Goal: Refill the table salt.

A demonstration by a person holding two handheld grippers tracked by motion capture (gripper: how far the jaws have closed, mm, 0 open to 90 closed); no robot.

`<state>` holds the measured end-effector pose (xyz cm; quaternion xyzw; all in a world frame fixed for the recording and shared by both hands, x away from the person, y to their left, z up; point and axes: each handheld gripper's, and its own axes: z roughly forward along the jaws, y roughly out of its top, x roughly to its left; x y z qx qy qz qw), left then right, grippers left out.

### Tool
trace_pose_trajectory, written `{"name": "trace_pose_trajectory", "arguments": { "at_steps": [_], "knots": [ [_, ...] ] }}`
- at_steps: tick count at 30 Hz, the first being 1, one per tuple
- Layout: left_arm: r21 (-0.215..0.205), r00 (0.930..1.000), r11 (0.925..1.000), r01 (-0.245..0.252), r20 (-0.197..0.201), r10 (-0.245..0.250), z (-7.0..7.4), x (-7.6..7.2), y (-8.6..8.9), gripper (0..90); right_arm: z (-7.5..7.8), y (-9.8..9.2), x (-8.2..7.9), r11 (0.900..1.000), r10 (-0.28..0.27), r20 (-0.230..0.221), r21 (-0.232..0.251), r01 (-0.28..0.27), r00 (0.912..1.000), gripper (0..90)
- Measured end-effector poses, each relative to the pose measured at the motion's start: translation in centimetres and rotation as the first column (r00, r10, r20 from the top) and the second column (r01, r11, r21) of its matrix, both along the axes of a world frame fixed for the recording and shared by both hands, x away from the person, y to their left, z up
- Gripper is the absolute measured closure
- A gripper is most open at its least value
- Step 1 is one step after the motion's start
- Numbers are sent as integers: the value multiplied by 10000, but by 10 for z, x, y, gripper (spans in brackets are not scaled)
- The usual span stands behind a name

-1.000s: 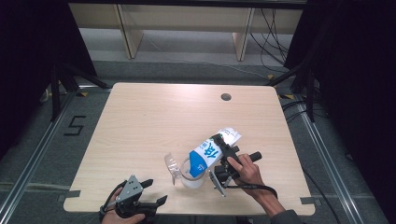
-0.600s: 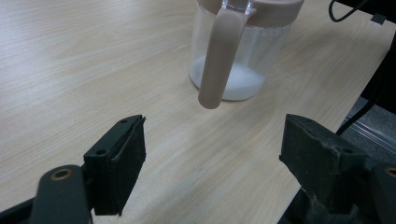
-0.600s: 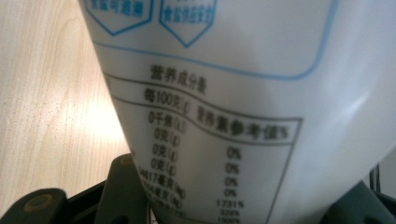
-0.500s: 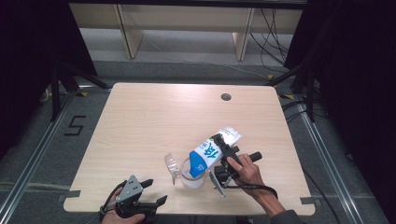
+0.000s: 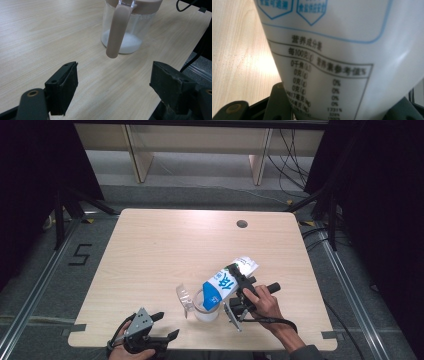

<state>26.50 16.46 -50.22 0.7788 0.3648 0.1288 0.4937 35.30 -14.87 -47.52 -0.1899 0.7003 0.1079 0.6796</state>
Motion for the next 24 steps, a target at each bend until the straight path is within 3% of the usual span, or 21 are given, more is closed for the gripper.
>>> {"name": "trace_pose_trajectory", "arguments": {
  "at_steps": [1,7,10,12,15,24],
  "knots": [
    [6,10000,10000,7,-1,-7,0,0,0,217,1,0,1,9998,207,171,-84,-206,9996,528],
    [6,10000,10000,-12,-13,12,0,0,0,216,1,0,1,9998,158,168,118,-160,9997,529],
    [20,10000,10000,21,7,-21,0,0,0,216,3,0,1,9994,187,196,-288,-181,9996,529],
    [147,9999,9999,89,54,-89,0,1,1,216,2,0,0,9999,118,145,-112,-116,9998,530],
    [-3,10000,10000,-4,-3,4,0,0,0,216,-2,-1,-1,9998,-101,-111,197,104,9999,531],
    [107,10000,9999,49,50,-50,0,0,1,216,0,-1,-1,9999,-130,-56,93,131,9999,534]
  ]
}}
